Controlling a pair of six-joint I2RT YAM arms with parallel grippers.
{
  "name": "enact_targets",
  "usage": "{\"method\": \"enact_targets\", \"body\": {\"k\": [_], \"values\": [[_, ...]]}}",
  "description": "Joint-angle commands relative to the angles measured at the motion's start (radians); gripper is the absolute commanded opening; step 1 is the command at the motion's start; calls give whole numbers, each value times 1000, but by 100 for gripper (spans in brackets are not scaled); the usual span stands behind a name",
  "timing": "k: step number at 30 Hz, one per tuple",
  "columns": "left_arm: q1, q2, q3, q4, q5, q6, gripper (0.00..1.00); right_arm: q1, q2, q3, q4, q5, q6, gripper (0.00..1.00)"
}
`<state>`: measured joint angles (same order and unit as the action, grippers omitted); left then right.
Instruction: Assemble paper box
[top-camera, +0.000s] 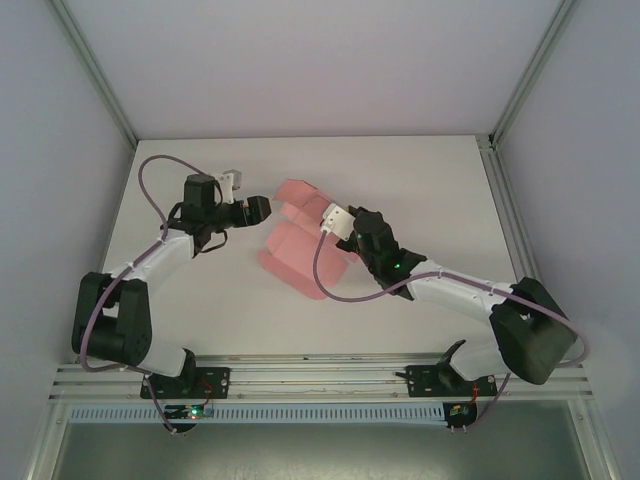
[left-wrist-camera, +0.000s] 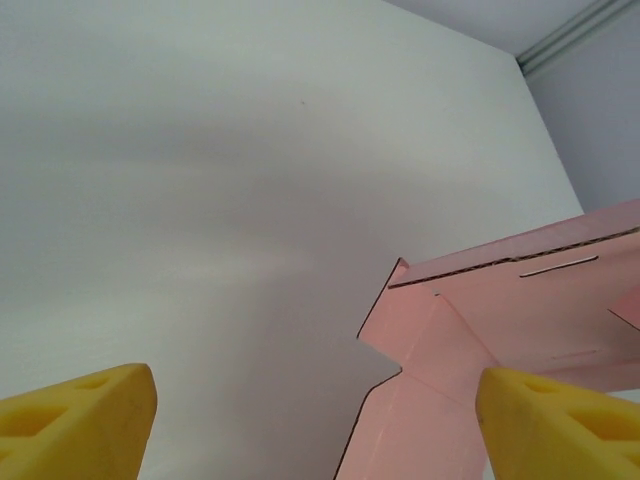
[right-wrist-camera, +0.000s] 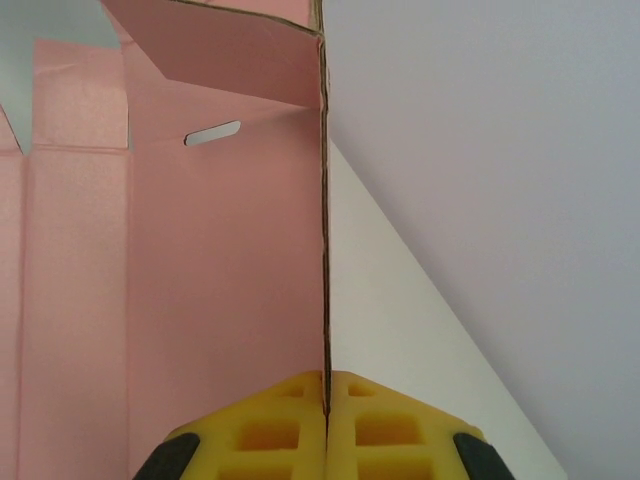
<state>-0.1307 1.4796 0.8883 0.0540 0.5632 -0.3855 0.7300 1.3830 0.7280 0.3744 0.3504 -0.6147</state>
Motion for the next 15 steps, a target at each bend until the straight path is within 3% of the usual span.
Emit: {"method": "enact_targets", "body": {"k": [1,4,11,15], "values": [[-15,82,33,52,98,0,83,-3,-33,0,15,-47,39,0],[-37,168,127,16,99,4,82,-3,-49,-1,13,-78,51,0],[-37,296,206,226,215,-157,80,0,-61,3,-57,-156,81,0],[-37,326,249,143,189,-135,69,0,-68,-2,-61,-132,83,0]]}}
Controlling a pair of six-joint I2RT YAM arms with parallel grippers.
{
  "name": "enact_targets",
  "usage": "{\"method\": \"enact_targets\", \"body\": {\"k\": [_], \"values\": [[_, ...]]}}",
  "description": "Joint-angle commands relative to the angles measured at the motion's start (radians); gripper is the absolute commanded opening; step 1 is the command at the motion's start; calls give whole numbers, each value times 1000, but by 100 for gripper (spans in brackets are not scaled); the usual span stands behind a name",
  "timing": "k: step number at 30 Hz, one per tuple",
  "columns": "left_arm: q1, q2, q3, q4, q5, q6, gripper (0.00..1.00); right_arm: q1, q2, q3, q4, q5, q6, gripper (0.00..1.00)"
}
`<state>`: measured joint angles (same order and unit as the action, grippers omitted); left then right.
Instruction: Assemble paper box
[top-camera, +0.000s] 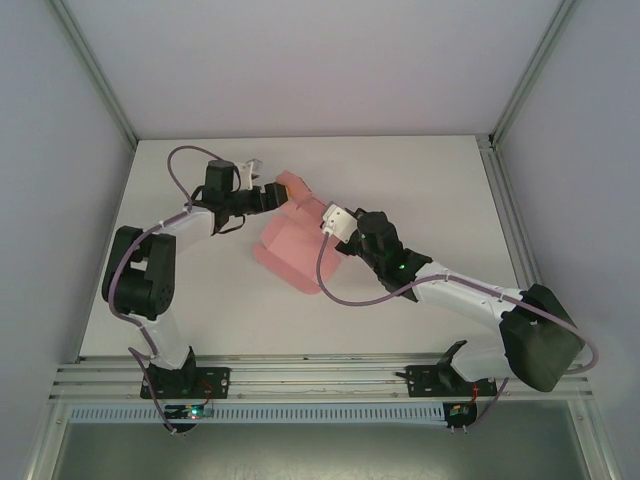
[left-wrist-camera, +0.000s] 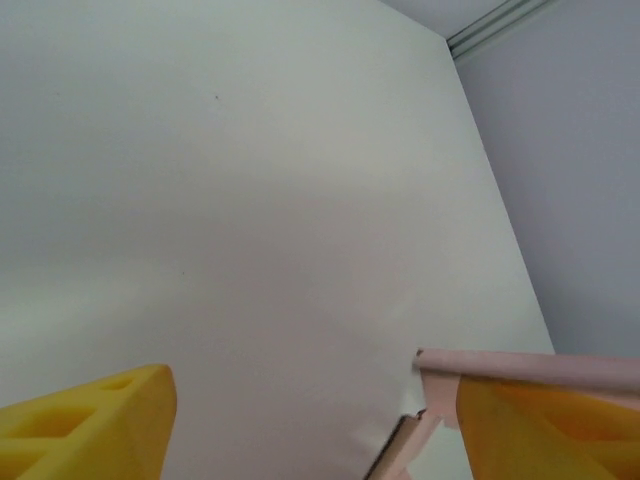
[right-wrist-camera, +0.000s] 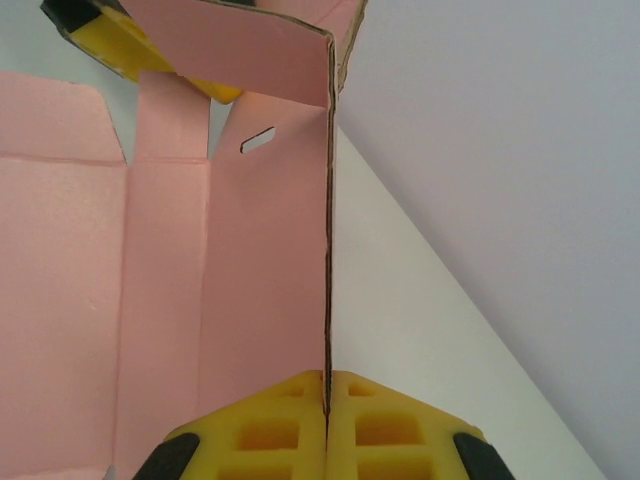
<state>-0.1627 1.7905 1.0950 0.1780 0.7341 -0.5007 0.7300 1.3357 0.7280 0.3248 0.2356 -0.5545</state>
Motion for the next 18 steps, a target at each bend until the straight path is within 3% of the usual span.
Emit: {"method": "enact_targets", "body": {"k": [1,6,10,18], "values": [[-8,22,50,5,26,-12,65,0,-23,-3,-14,-21,23,0],[-31,6,12,31,121,39,58,-3,-1,16,-30,19,21,0],[-47,-26,7,-77,83,105,50,-4,11,21,-31,37,27,0],[-108,-90,-19,-228,-65,220,46,-28,39,34,-44,82,59,0]]}}
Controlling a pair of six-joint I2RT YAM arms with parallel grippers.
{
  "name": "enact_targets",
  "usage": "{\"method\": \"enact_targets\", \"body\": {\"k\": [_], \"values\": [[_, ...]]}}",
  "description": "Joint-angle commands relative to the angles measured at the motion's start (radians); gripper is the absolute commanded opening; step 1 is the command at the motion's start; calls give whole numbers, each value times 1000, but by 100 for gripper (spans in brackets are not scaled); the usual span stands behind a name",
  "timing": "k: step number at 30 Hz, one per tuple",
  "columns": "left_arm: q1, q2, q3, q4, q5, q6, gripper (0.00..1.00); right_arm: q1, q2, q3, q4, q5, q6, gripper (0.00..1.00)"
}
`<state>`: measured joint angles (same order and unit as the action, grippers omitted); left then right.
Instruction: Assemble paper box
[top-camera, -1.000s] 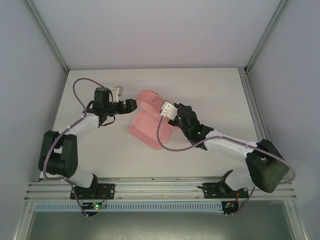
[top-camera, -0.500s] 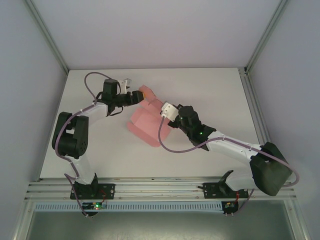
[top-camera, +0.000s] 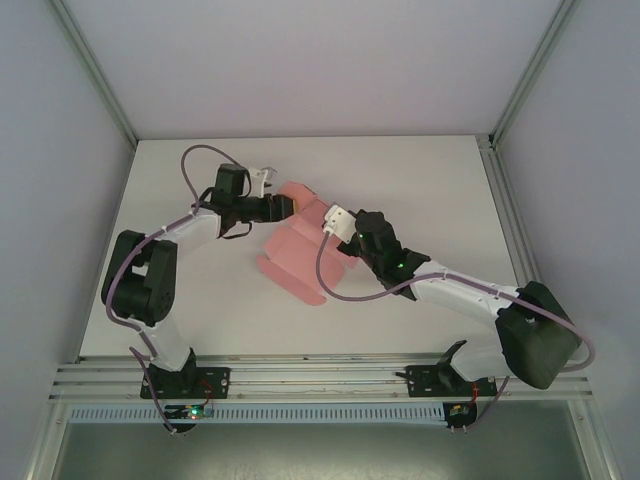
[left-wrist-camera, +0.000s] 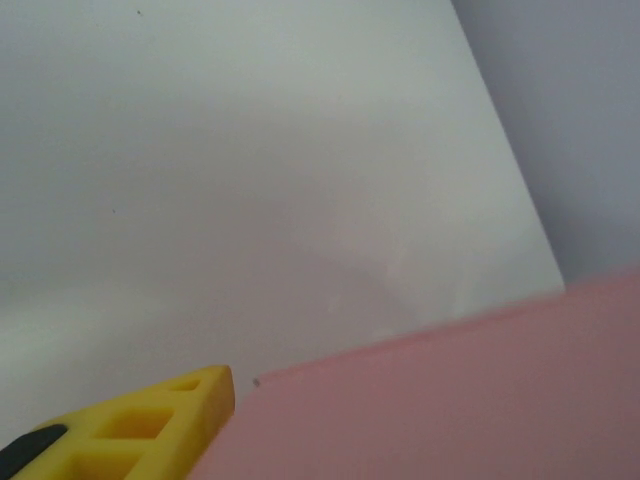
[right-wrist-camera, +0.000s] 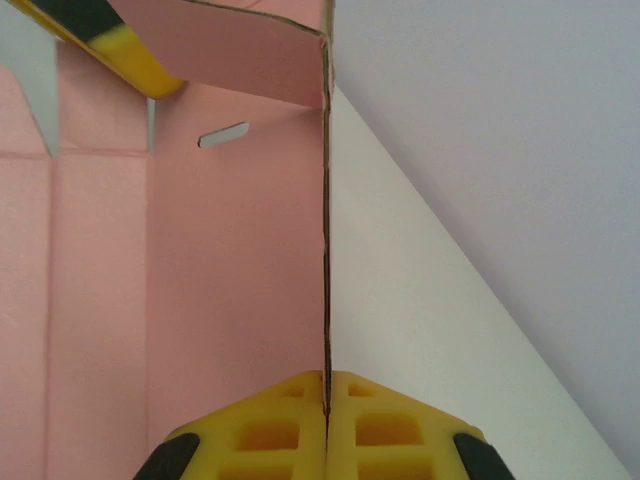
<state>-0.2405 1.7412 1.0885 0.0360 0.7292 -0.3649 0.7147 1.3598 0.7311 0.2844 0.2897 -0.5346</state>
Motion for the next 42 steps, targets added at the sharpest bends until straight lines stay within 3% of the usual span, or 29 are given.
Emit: {"method": "enact_targets", "body": {"k": [1,6,12,16,21,26,32,37,42], "values": [[-35,-45,-17,-81,-58,84,45,-14,20,35,-7,32,42,0],[-43,-69,-44,-83,-101,69,46,-25,34,53,-11,72,57,0],[-55,-83,-79,-36,-118,54,35,-31,40,64,-36,44,82,0],[-65,-60,-65,21,-101,60,34,-23,39,55,-36,7,88,0],[-65,-34,-19,-12,-171,70,34,-26,25,46,-34,5,98,0],[-74,-23,-1,-24,-151,114,19,-25,31,57,-60,-1,104,0],[-158,-111,-64,-21,-279,264,13,-21,51,89,-100,42,147,0],[-309,-162,-105,-14,-549,424,13,-2,53,68,-103,28,112,0],[-399,-143,-121,55,-614,505,12,9,52,52,-86,43,100,0]]}}
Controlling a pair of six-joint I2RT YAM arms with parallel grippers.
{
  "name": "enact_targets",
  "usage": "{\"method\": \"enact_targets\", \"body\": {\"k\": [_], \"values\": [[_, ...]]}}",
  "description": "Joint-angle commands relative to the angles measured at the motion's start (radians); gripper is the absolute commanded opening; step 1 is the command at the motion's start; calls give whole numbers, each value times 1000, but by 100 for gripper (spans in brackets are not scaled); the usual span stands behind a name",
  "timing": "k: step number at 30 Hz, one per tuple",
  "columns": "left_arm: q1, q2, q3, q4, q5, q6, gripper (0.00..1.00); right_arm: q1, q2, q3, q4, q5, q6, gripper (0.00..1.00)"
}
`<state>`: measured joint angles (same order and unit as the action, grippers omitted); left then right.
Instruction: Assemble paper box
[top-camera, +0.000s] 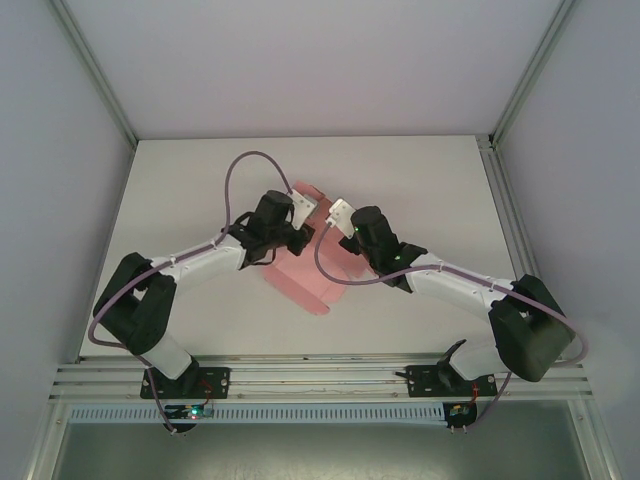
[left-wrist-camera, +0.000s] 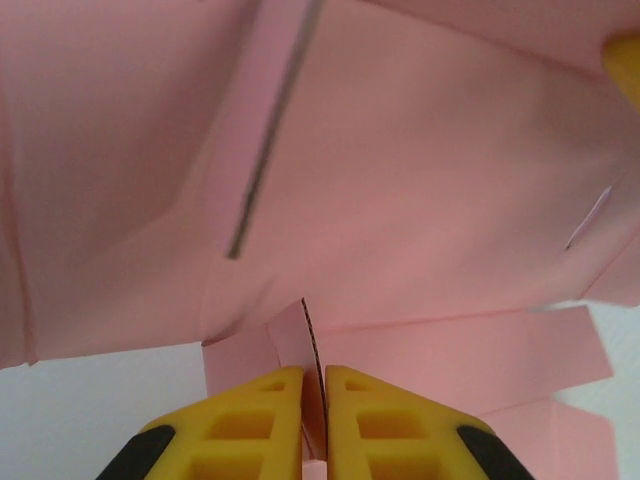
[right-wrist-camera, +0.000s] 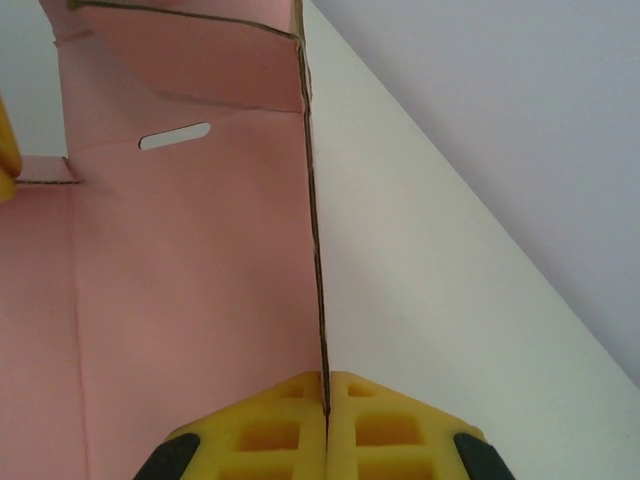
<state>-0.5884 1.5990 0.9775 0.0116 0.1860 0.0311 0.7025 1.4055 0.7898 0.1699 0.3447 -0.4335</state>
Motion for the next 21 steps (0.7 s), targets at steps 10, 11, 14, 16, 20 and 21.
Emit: {"method": "enact_targets", "body": {"k": [10,11,14,16,20,21], "values": [[-88,85,32,81,-155,35,15,26,-32,-61,60,-63,-38,0],[-88,89,31,88,-169,21,15,29,-37,-70,65,-73,-52,0],[-88,91,21,94,-213,-17,16,38,-49,-92,65,-91,-113,0],[-82,77,11,79,-223,-47,26,46,-53,-97,60,-70,-161,0],[-42,-17,-61,73,-202,-135,40,51,-47,-78,32,-7,-263,0],[-27,-47,-81,69,-194,-158,49,50,-39,-71,24,12,-286,0]]}}
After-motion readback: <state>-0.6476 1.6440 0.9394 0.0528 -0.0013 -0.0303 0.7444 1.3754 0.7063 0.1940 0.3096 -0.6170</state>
